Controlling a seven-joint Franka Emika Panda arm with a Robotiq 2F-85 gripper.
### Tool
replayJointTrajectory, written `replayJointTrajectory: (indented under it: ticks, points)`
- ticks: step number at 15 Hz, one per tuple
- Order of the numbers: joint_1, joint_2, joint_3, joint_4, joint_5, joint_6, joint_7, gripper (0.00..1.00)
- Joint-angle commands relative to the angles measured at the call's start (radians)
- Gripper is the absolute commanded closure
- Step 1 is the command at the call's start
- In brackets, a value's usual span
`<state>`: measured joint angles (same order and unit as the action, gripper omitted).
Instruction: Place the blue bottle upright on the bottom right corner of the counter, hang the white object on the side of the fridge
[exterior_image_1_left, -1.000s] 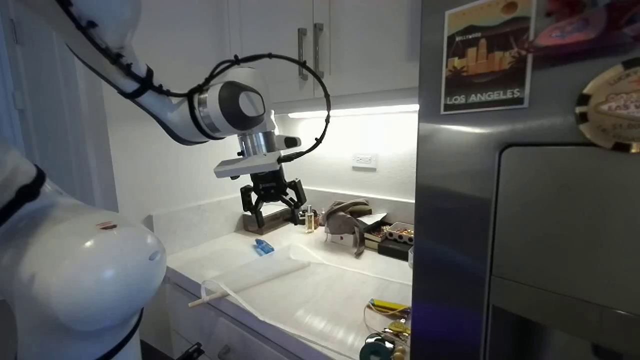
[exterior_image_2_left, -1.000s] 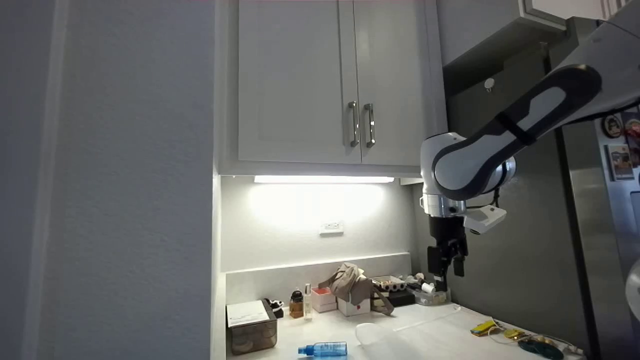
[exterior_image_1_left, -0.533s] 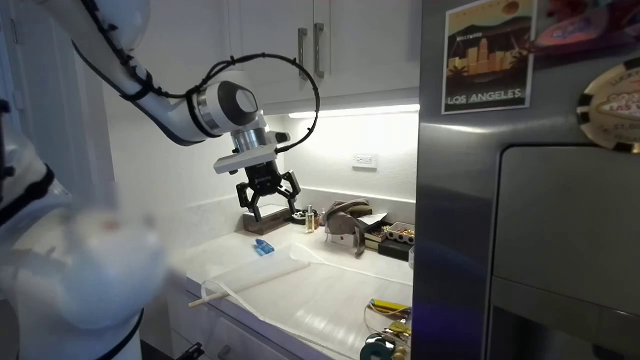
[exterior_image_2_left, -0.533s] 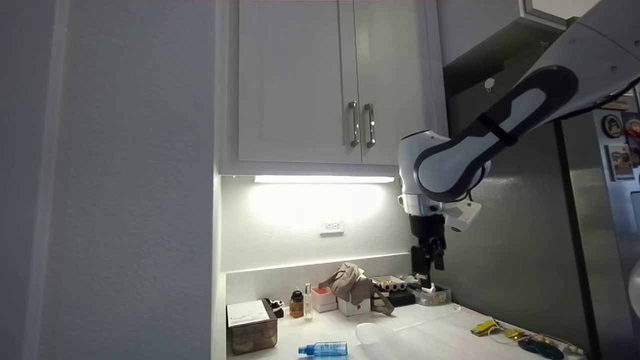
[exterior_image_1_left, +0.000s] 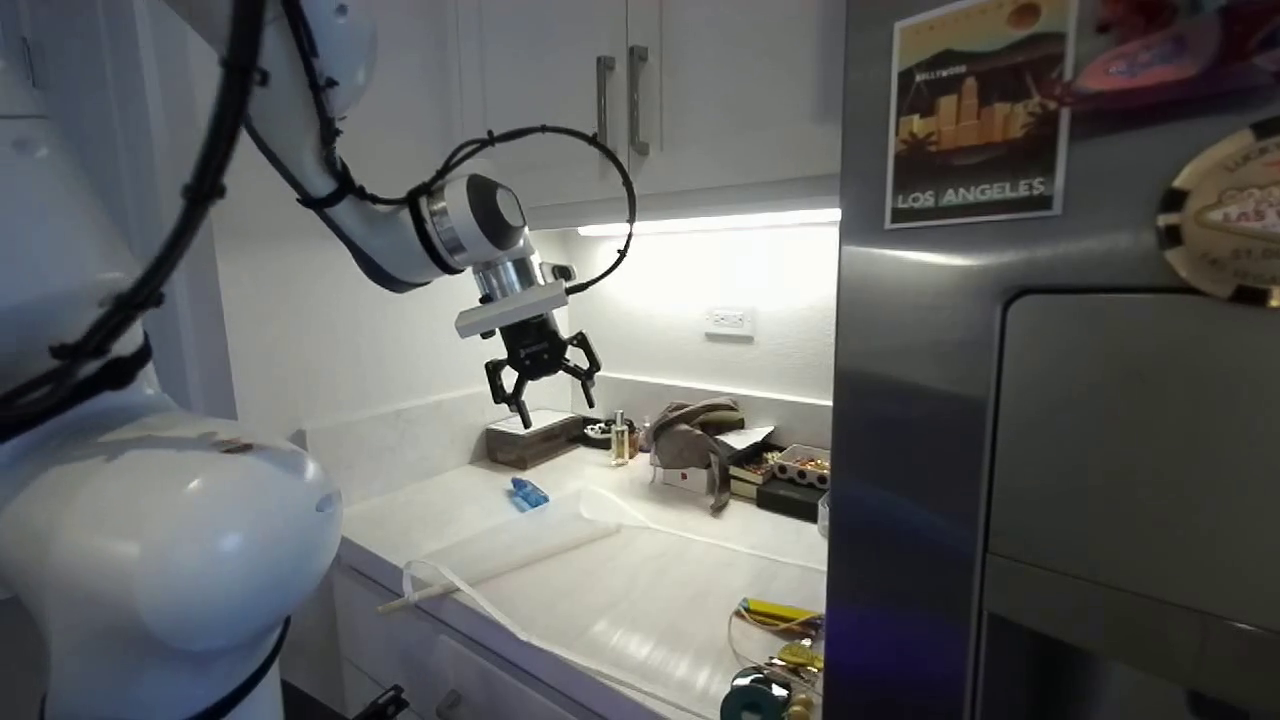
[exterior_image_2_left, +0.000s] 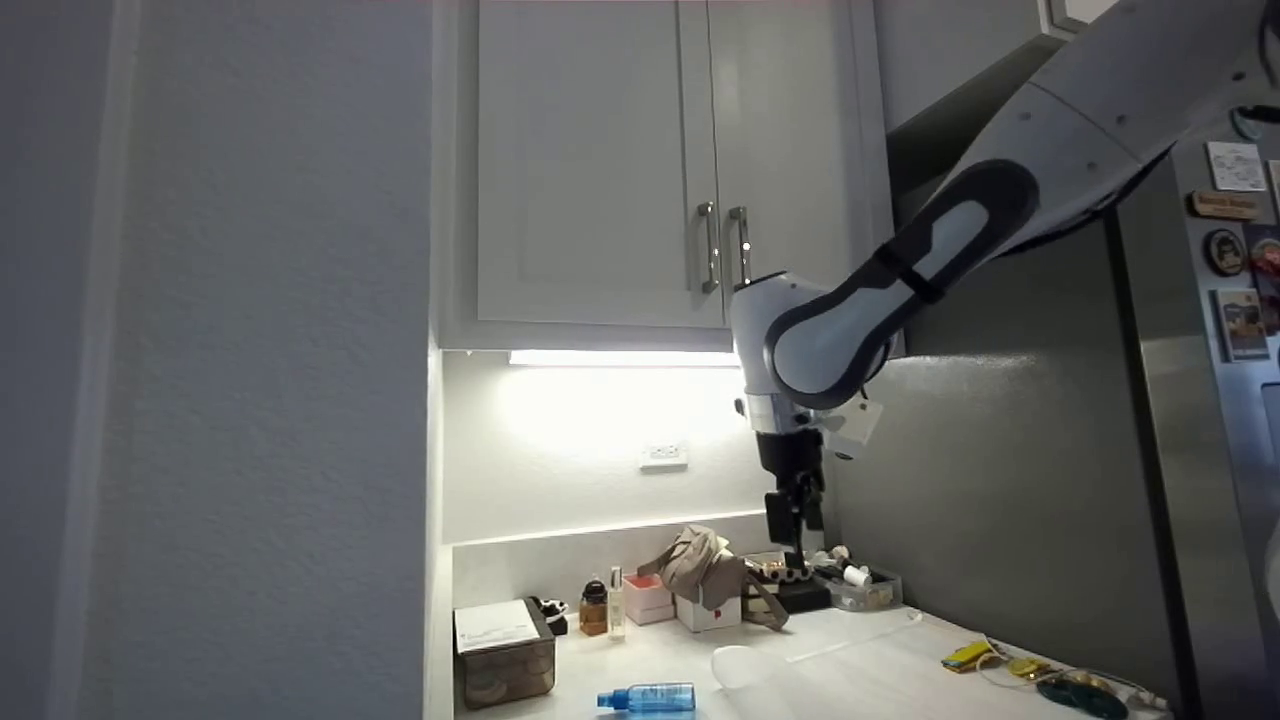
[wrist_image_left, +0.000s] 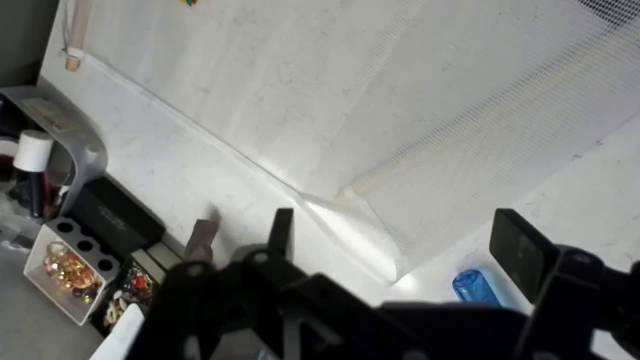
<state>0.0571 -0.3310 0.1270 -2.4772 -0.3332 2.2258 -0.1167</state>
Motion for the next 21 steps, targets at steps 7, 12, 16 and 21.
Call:
replayJointTrajectory:
  ticks: [7, 12, 16, 21]
  points:
    - [0.059, 0.386, 0.004, 0.324, -0.003, -0.01, -0.215, 0.0]
    - [0.07, 0.545, 0.018, 0.457, 0.025, -0.017, -0.325, 0.0]
    - [0.066, 0.648, 0.031, 0.542, 0.03, -0.029, -0.407, 0.0]
    - [0.065, 0.752, 0.044, 0.639, 0.032, -0.061, -0.512, 0.0]
